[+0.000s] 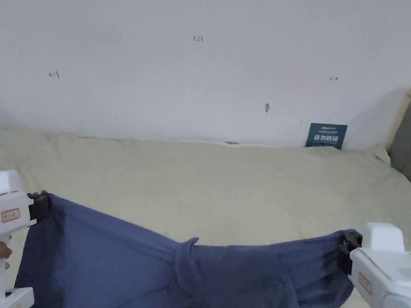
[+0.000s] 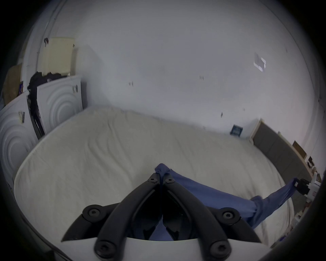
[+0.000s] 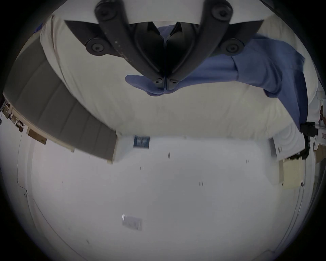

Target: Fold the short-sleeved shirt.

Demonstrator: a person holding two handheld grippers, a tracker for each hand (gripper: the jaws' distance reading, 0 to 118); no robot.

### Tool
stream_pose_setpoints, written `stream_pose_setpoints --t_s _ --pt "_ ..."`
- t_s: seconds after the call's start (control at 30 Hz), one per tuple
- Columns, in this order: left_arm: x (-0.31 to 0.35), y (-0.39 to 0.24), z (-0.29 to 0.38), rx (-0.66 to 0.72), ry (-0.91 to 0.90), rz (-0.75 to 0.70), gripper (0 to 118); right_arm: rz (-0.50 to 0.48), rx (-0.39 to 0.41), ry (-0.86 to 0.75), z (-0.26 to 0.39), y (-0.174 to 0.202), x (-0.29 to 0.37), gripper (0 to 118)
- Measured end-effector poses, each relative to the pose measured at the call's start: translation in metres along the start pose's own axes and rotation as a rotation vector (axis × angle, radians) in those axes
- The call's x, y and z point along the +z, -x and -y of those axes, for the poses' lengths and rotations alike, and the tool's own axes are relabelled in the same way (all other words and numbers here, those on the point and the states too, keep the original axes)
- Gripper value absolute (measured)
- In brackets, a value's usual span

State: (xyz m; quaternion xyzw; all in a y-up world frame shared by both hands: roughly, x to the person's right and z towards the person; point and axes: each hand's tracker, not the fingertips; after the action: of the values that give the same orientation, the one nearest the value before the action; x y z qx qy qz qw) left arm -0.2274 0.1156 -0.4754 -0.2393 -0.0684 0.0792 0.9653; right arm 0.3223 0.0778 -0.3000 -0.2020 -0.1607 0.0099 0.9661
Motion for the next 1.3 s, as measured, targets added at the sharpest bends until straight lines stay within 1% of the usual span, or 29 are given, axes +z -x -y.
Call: stream_pose_setpoints --t_s 0.07,0.17,0.23,0.37,0.43,0.5,0.53,0.6,0.7,0.83,0.97,1.03,1.1,1.13,1.17,1.23,1.3 --pt "0.006 0.002 -0.036 -0.006 -0.066 -0.003 2 -0.023 -0.042 -0.065 -0.04 -0.005 -0.01 3" --pt "0.011 -0.006 -0.088 -0.01 -0.144 0.0 2 -0.056 -0.057 -0.153 -0.101 -0.006 -0.022 3" --pt "0.013 -0.016 -0.123 -0.029 -0.21 -0.014 2 -0.078 -0.089 -0.202 -0.144 -0.005 -0.027 3" --pt "0.014 -0.031 -0.185 -0.05 -0.301 -0.021 2 -0.077 -0.082 -0.307 -0.218 -0.001 -0.032 3" --pt "0.013 -0.037 -0.216 -0.055 -0.361 -0.027 2 -0.061 -0.07 -0.357 -0.252 0.0 -0.038 3" --pt "0.009 -0.043 -0.24 -0.074 -0.402 -0.058 2 -0.06 -0.075 -0.405 -0.28 0.002 -0.043 3" --pt "0.006 -0.046 -0.252 -0.086 -0.426 -0.065 2 -0.061 -0.099 -0.421 -0.292 0.002 -0.047 3" --pt "-0.001 -0.05 -0.271 -0.079 -0.443 -0.07 2 -0.069 -0.122 -0.446 -0.313 0.004 -0.055 3" --pt "-0.017 -0.057 -0.294 -0.08 -0.465 -0.096 2 -0.059 -0.128 -0.466 -0.337 0.009 -0.077 3" --pt "-0.045 -0.061 -0.302 -0.077 -0.487 -0.132 2 -0.06 -0.144 -0.467 -0.344 0.016 -0.106 3" --pt "-0.079 -0.059 -0.281 -0.085 -0.463 -0.138 2 -0.057 -0.145 -0.453 -0.324 0.026 -0.135 3" --pt "-0.1 -0.054 -0.26 -0.094 -0.432 -0.14 2 -0.043 -0.156 -0.412 -0.306 0.027 -0.153 3" --pt "-0.12 -0.049 -0.238 -0.101 -0.407 -0.145 2 -0.06 -0.171 -0.391 -0.287 0.028 -0.17 3" --pt "-0.13 -0.046 -0.227 -0.102 -0.384 -0.151 2 -0.048 -0.163 -0.353 -0.275 0.03 -0.181 3" --pt "-0.14 -0.043 -0.216 -0.093 -0.36 -0.152 2 -0.04 -0.182 -0.3 -0.263 0.031 -0.191 3" --pt "-0.159 -0.036 -0.193 -0.098 -0.302 -0.152 2 -0.052 -0.194 -0.256 -0.239 0.031 -0.208 3" --pt "-0.172 -0.031 -0.167 -0.111 -0.27 -0.157 2 -0.053 -0.18 -0.204 -0.212 0.035 -0.222 3"
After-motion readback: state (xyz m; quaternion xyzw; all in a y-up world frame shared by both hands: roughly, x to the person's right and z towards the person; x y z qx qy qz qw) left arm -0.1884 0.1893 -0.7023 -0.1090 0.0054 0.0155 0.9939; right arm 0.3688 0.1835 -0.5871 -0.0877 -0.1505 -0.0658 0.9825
